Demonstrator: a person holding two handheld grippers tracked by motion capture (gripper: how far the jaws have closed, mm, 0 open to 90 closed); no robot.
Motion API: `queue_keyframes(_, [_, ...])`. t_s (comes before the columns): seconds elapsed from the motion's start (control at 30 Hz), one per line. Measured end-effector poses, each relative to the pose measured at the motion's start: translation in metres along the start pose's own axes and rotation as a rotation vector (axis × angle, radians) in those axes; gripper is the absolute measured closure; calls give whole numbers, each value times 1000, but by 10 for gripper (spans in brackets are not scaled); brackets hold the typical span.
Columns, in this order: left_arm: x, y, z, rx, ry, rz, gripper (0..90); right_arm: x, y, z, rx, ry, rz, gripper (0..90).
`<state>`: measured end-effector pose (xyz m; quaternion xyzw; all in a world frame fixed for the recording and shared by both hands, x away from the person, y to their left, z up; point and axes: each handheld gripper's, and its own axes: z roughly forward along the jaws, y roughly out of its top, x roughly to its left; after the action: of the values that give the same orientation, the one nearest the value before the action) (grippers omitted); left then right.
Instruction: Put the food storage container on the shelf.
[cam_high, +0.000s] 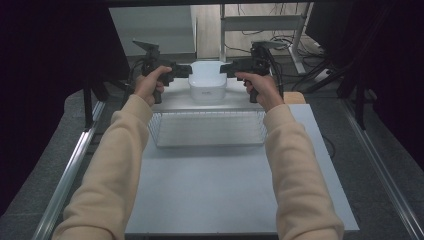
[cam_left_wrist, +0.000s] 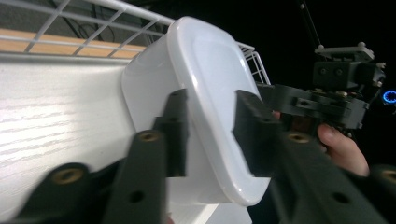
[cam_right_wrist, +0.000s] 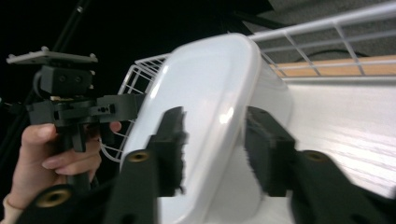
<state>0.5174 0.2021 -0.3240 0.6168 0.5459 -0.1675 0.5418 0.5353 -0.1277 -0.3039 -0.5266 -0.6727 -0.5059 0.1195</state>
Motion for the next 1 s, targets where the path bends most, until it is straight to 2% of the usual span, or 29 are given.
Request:
queue_keyframes(0.03, [-2, -1, -1, -8, 10, 6, 547, 5, -1, -3, -27, -26, -40, 419])
queue_keyframes(0.07, [-3, -1, -2, -12, 14, 10, 547, 5, -1, -3, -27, -26, -40, 419])
queue_keyframes(0.1, [-6, -3, -5, -20, 38, 31, 505, 11, -2, -8, -41, -48, -79, 366])
queue_keyframes(0.13, [-6, -3, -5, -20, 38, 31, 492, 11, -2, -8, -41, -48, -79, 366])
queue_keyframes(0.17, [-9, -4, -6, -23, 56, 47, 492, 13, -3, -9, -45, -54, -92, 353])
queue_keyframes(0.23, [-13, -8, -9, -31, 76, 77, 446, 18, -8, -17, -58, -61, -147, 308])
queue_keyframes(0.27, [-15, -10, -11, -37, 81, 90, 446, 18, -8, -17, -58, -61, -147, 308])
queue_keyframes(0.3, [-18, -13, -14, -43, 90, 102, 434, 20, -10, -19, -63, -62, -167, 298])
queue_keyframes(0.33, [-21, -17, -17, -45, 114, 128, 410, 23, -14, -23, -63, -82, -217, 286])
queue_keyframes(0.37, [-21, -17, -17, -45, 114, 128, 401, 23, -14, -23, -63, -82, -217, 286])
queue_keyframes(0.4, [-25, -20, -19, -45, 138, 150, 401, 24, -17, -24, -66, -86, -241, 285])
queue_keyframes(0.43, [-29, -23, -21, -41, 170, 187, 384, 26, -22, -28, -66, -79, -279, 279])
queue_keyframes(0.5, [-35, -28, -24, -43, 190, 227, 371, 27, -27, -30, -60, -81, -311, 275])
queue_keyframes(0.57, [-42, -37, -28, -65, 194, 263, 363, 27, -32, -32, -58, -85, -337, 271])
queue_keyframes(0.67, [-45, -43, -32, -70, 189, 273, 352, 27, -37, -35, -58, -88, -364, 270])
queue_keyframes(0.77, [-50, -53, -38, -77, 212, 316, 341, 27, -46, -41, -65, -73, -391, 270])
queue_keyframes(0.83, [-53, -66, -45, -95, 236, 359, 338, 26, -56, -48, -69, -68, -409, 270])
queue_keyframes(0.9, [-54, -70, -47, -100, 240, 368, 338, 26, -63, -54, -74, -73, -436, 270])
queue_keyframes(0.93, [-53, -80, -52, -110, 255, 398, 338, 26, -68, -57, -77, -75, -444, 270])
queue_keyframes(1.0, [-53, -85, -54, -109, 256, 409, 338, 25, -77, -63, -86, -74, -468, 270])
